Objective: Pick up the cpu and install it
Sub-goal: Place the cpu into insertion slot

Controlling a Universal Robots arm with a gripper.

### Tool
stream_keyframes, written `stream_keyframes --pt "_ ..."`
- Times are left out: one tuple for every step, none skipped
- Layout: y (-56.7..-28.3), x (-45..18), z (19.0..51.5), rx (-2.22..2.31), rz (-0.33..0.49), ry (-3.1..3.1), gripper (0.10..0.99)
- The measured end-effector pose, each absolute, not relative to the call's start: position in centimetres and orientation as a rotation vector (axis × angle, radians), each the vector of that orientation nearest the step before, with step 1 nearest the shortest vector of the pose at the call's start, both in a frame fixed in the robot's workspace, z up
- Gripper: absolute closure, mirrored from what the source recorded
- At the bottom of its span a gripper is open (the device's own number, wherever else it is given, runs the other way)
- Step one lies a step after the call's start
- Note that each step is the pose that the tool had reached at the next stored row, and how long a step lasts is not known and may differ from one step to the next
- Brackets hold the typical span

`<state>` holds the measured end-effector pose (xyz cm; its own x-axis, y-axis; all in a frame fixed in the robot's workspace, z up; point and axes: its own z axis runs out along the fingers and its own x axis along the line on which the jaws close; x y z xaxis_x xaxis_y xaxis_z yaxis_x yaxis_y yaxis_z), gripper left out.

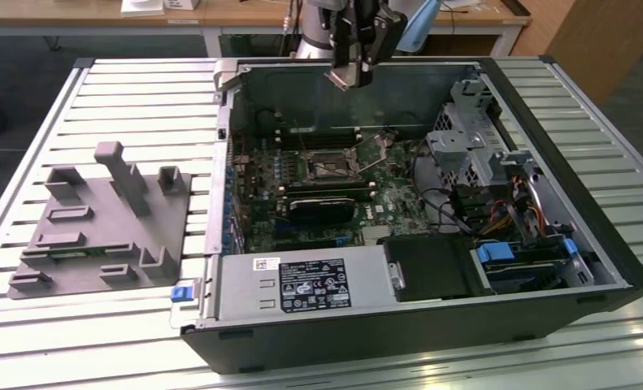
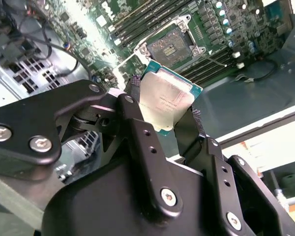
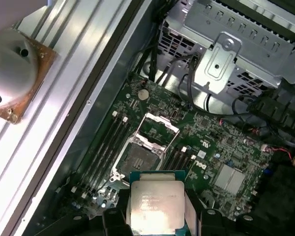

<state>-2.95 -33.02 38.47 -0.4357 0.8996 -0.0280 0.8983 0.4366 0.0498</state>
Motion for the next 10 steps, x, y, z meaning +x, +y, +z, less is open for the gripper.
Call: stream_keyframes --pt "-33.02 -2.95 38.38 1.665 0.041 2.604 0.557" --pt "-33.02 -2.95 38.29 1.688 0.040 2.589 0.557" --pt "-33.02 -2.95 38.21 1.711 0.039 2.573 0.557" --pt "-33.02 -2.95 38.12 1.733 0.038 2.557 0.557" --pt "-33.02 -2.95 38.04 1.755 0.037 2.542 0.557" --pt "-33.02 -2.95 37.98 1.776 0.035 2.527 0.557" --pt "-33.02 -2.95 37.91 1.795 0.034 2.513 0.557" --pt "-33.03 -2.95 37.84 1.815 0.033 2.498 0.557" --pt "-33.03 -2.95 37.79 1.837 0.032 2.481 0.557" --pt "-33.03 -2.95 37.75 1.859 0.031 2.465 0.557"
